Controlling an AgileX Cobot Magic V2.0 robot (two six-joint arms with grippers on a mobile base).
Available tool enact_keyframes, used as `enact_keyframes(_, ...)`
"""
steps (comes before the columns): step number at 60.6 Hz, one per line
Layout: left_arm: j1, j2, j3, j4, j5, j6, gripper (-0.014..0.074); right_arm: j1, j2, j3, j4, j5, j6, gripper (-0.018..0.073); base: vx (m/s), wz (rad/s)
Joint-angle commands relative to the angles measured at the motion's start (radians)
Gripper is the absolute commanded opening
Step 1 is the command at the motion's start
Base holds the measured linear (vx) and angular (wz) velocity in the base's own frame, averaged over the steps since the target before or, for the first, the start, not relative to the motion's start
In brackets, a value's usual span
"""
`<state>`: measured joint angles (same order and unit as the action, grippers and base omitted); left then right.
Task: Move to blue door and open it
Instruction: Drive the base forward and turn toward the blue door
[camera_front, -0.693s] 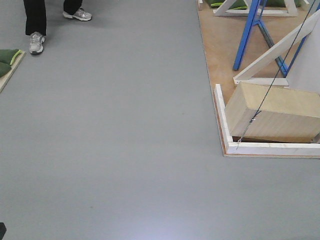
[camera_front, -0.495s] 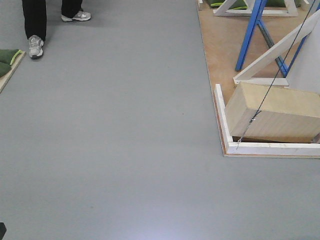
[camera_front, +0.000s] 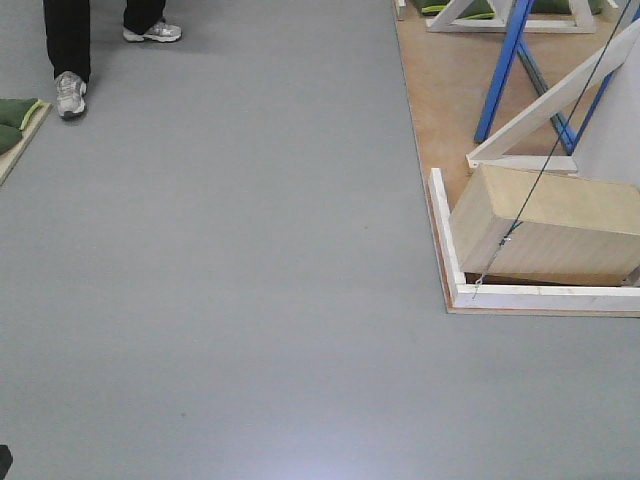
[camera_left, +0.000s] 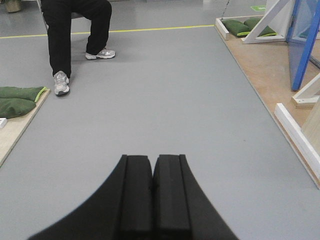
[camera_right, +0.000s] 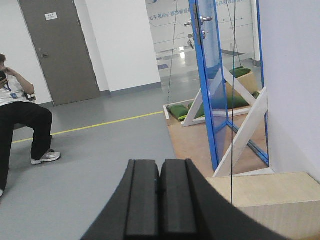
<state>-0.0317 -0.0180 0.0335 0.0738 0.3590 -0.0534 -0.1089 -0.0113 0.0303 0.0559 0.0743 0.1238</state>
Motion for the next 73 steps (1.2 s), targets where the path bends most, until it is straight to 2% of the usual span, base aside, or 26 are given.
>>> enact_keyframes(1, -0.002, -0.013, -0.032, 0.002, -0.081, -0.004, 0.0071, -0.001, -0.010, 0.007, -0.002, -0.083, 0.001, -0.0004, 0.00, 0.00)
enact_keyframes(41, -0.002, -0.019, -0.024, 0.002, -0.074, -0.004, 0.0071, 0.015, -0.015, 0.007, -0.002, -0.084, 0.001, -0.0004, 0.03, 0.00)
enact_keyframes(51, -0.002, -0.019, -0.024, 0.002, -0.074, -0.004, 0.0071, 0.052, -0.015, 0.007, -0.002, -0.083, 0.001, -0.0004, 0.13, -0.02)
enact_keyframes(73, -0.002, -0.019, -0.024, 0.002, -0.074, -0.004, 0.0071, 0.052, -0.015, 0.007, -0.002, -0.083, 0.001, -0.0004, 0.21, -0.02)
